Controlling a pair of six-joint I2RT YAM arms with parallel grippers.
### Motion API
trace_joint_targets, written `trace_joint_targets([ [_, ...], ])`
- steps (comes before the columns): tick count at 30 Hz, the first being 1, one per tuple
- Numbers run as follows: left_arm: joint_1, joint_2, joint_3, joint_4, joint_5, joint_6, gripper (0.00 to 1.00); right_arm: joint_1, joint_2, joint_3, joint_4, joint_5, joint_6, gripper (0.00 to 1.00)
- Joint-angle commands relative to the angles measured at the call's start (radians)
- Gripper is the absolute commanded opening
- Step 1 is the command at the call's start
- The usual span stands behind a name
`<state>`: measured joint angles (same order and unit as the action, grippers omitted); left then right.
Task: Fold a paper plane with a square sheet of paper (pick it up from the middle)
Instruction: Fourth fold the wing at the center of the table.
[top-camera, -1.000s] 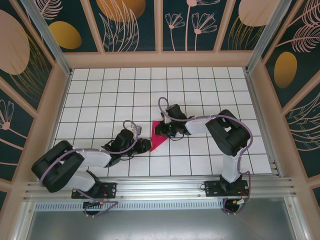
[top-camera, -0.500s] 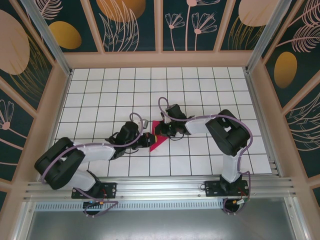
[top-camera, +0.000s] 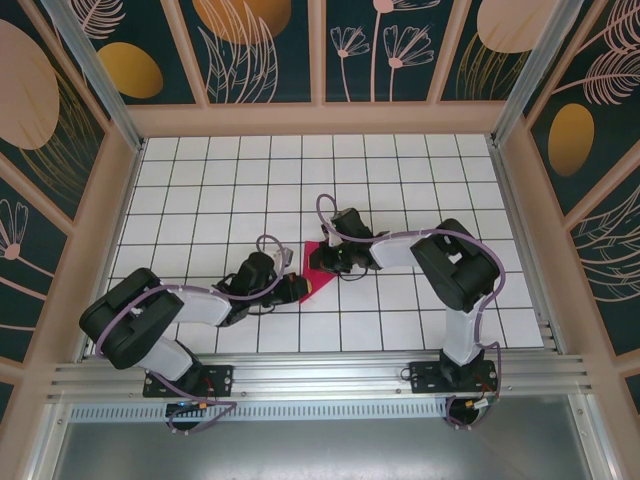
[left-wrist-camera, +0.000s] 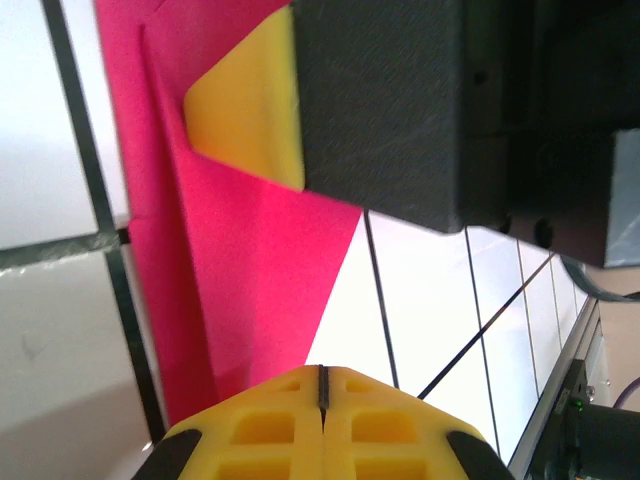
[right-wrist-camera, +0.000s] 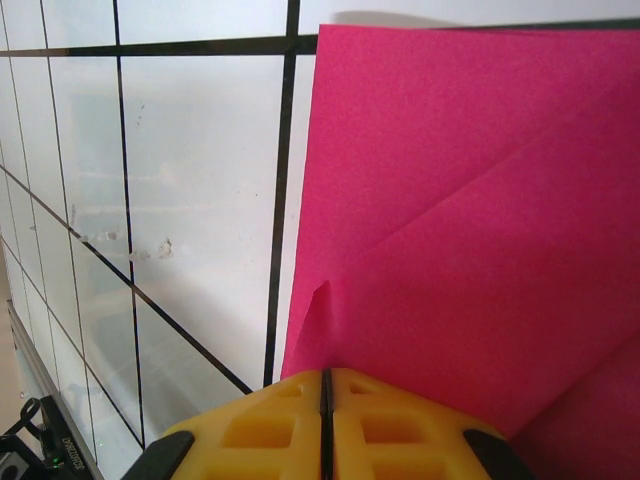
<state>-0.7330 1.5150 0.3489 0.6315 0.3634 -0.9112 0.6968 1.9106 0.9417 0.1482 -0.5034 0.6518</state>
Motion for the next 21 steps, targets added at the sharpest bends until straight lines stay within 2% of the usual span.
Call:
trace_joint_targets([
  [1,0.002,0.019,-0.027,0.069,0.027,-0.032,0.02,0.01,0.07,-0.003,-0.064,0.063,-0.03,0.12],
  [14,0.002,0.124,-0.114,0.26,0.094,-0.12,0.02,0.018,0.087,0.004,-0.078,0.078,-0.037,0.12],
  [21,0.003,0.158,-0.152,0.233,0.091,-0.139,0.01,0.02,0.088,0.009,-0.097,0.095,-0.043,0.12],
])
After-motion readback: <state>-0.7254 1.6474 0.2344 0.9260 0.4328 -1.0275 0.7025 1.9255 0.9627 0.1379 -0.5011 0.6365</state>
